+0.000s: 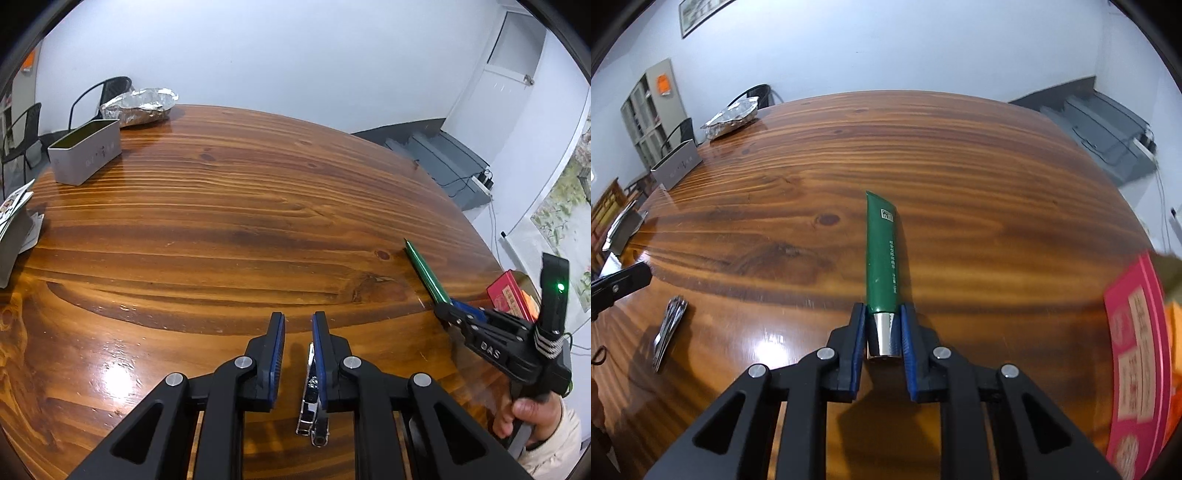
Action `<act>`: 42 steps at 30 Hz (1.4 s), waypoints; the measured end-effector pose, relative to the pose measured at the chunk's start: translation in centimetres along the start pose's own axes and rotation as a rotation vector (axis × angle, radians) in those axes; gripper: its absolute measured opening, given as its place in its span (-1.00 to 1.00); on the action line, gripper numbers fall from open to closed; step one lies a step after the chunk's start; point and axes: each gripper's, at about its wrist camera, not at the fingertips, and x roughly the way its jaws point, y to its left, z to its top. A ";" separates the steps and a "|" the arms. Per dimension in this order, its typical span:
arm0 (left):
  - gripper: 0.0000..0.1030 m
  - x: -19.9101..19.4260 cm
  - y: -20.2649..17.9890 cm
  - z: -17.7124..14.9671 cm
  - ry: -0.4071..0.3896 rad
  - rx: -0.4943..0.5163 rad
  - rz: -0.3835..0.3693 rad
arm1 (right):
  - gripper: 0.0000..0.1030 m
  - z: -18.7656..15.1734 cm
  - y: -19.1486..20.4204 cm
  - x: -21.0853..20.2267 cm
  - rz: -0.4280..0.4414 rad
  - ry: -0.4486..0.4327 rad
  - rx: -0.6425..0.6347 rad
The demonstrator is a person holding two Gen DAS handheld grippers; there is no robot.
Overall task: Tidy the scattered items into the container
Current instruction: 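Drop the green tube into the tin with the right gripper while the left drops the clipper there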
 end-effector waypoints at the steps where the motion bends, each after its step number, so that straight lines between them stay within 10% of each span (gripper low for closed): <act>1: -0.68 0.1 -0.2 -0.1 0.006 0.008 0.001 | -0.60 -0.5 -0.2 -0.4 0.004 -0.001 0.012; 8: -0.68 1.9 -1.9 -1.3 0.064 0.076 0.038 | -0.61 -2.6 -0.3 -1.9 0.011 -0.018 0.058; 12: 0.36 2.4 -2.3 -1.8 0.053 0.095 0.082 | -0.60 -3.1 0.0 -2.1 0.010 -0.030 0.055; 14: 0.38 2.3 -2.6 -1.9 0.045 0.109 0.094 | -0.60 -3.2 0.2 -2.2 0.011 -0.032 0.049; 17: 0.31 2.7 -2.8 -2.2 0.056 0.131 0.101 | -0.60 -3.3 0.2 -2.3 0.021 -0.033 0.050; 22: -0.68 2.7 -3.2 -2.4 0.045 0.165 0.119 | -0.60 -3.3 0.1 -2.3 0.027 -0.036 0.057; 42: -0.69 -2.9 -7.4 -2.4 -0.143 0.190 0.011 | -0.60 -4.6 -2.7 -11.4 0.059 -0.319 0.203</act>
